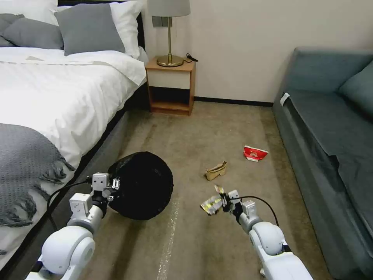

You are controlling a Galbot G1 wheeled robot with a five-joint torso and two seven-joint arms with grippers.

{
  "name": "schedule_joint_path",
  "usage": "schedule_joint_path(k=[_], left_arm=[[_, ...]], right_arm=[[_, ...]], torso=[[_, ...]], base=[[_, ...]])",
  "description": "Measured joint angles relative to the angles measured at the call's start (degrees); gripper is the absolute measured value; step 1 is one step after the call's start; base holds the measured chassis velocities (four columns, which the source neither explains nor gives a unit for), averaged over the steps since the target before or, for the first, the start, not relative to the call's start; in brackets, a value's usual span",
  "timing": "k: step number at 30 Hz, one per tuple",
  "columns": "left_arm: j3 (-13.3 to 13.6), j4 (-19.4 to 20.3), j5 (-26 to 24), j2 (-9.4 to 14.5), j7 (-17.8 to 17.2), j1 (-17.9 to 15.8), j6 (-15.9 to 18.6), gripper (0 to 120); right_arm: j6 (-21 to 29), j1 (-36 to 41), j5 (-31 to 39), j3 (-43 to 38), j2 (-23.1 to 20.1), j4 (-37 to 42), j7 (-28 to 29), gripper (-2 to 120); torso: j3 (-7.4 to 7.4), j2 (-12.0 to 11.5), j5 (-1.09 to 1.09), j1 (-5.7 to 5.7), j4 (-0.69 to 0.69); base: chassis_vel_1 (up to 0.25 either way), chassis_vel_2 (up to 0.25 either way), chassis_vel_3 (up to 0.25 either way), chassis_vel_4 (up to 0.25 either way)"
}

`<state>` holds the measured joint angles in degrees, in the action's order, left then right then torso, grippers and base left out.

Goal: Pick up the trash bin, then pick up the garbage on the floor and place it into the trash bin.

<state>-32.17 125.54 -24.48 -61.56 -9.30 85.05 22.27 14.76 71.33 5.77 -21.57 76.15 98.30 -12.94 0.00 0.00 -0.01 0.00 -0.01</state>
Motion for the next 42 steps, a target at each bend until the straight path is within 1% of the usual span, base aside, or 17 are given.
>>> schedule_joint_path(k=[1,2,3,5,6,10,14,16,21,28,34,35,36,39,40,41,42], left_arm=[[0.00,0.16,0.06,0.01,0.17,0.12,-0.12,7],[0.00,0.61,0.14,0.10,0.54,0.41,-0.39,7],[0.00,0.61,0.14,0.10,0.54,0.41,-0.39,7],[0.07,0.90,0.17,0.13,0.80,0.56,-0.60,7],[0.33,1.11,0.41,0.07,1.02,0.68,-0.91,7],[0.99,1.37,1.12,-0.32,1.45,0.96,-1.39,7],[1.44,1.56,2.11,-0.78,1.67,1.22,-1.73,7],[1.89,2.20,3.57,-1.60,1.94,1.95,-1.89,7],[2.22,3.42,5.15,-2.45,2.58,3.23,-2.13,7],[2.24,6.37,6.02,-3.40,3.36,5.84,-2.49,7],[2.57,7.08,6.03,-3.69,3.75,6.05,-2.49,7],[2.58,7.07,5.99,-3.69,3.79,5.98,-2.49,7],[2.58,6.71,5.77,-3.54,3.87,5.67,-2.49,7],[2.60,6.37,5.66,-3.44,3.92,5.47,-2.49,7],[2.71,6.18,5.66,-3.45,3.94,5.36,-2.49,7],[2.71,6.18,5.66,-3.45,3.94,5.36,-2.49,7],[2.94,5.91,5.72,-3.63,3.96,5.20,-2.49,7]], right_arm=[[-0.58,0.09,0.53,0.09,0.13,0.78,0.09,0],[-3.29,0.50,2.73,0.92,0.76,3.68,0.21,0],[-3.29,0.50,2.73,0.92,0.76,3.68,0.21,0],[-5.75,1.05,5.49,2.11,1.34,6.24,0.12,0],[-7.84,2.14,8.35,3.81,2.10,8.75,-0.61,0],[-10.41,3.72,10.07,6.83,3.62,11.85,-2.49,0],[-11.16,4.38,10.29,8.96,4.76,13.39,-3.22,0],[-11.77,4.88,10.26,10.88,5.68,14.34,-4.10,0],[-12.84,5.00,9.97,12.60,6.44,14.01,-5.25,0],[-14.19,3.05,8.50,13.70,7.76,7.48,-6.85,0],[-14.60,2.07,6.18,14.02,8.46,3.32,-6.89,0],[-14.60,2.00,5.95,14.02,8.56,2.90,-6.90,2],[-14.60,1.78,5.49,14.05,8.80,1.93,-6.90,8],[-14.61,1.65,5.22,14.07,8.85,1.34,-6.89,14],[-14.66,1.63,5.09,14.06,8.79,1.12,-6.86,20],[-14.66,1.63,5.09,14.06,8.79,1.12,-6.86,20],[-14.74,1.59,5.00,13.96,8.53,1.00,-6.83,28]], torso=[[0.00,0.00,0.00,0.00,0.00],[0.00,0.00,0.01,0.00,0.01],[0.00,0.00,0.01,0.00,0.01],[0.00,0.00,0.00,0.00,0.01],[0.00,0.00,0.01,0.00,0.01],[0.00,0.00,0.00,0.00,0.01],[0.00,0.00,0.00,0.00,0.01],[0.00,0.00,-0.01,0.00,0.01],[0.00,0.01,0.00,0.00,0.01],[0.00,0.00,0.01,0.00,0.01],[0.00,0.00,0.01,0.00,0.01],[0.00,0.00,0.00,0.00,0.01],[0.00,0.00,0.01,0.00,0.01],[0.00,0.00,0.00,0.00,0.00],[0.00,0.01,0.01,0.00,0.01],[0.00,0.01,0.01,0.00,0.01],[0.00,0.00,0.01,0.00,0.01]], base=[[0.000,0.000,0.000,0.000],[0.000,0.000,0.000,0.000],[0.000,0.000,0.000,0.000],[0.000,0.000,0.000,0.000],[0.000,0.000,0.000,0.000],[0.000,0.000,0.000,0.000],[0.000,0.000,0.000,0.000],[0.000,0.000,0.000,0.000],[0.000,0.000,0.000,0.000],[0.000,0.000,0.000,0.000],[0.000,0.000,0.000,0.000],[0.000,0.000,0.000,0.000],[0.000,0.000,0.000,0.000],[0.000,0.000,0.000,0.000],[0.000,0.000,0.000,0.000],[0.000,0.000,0.000,0.000],[0.000,0.000,0.000,0.000]])
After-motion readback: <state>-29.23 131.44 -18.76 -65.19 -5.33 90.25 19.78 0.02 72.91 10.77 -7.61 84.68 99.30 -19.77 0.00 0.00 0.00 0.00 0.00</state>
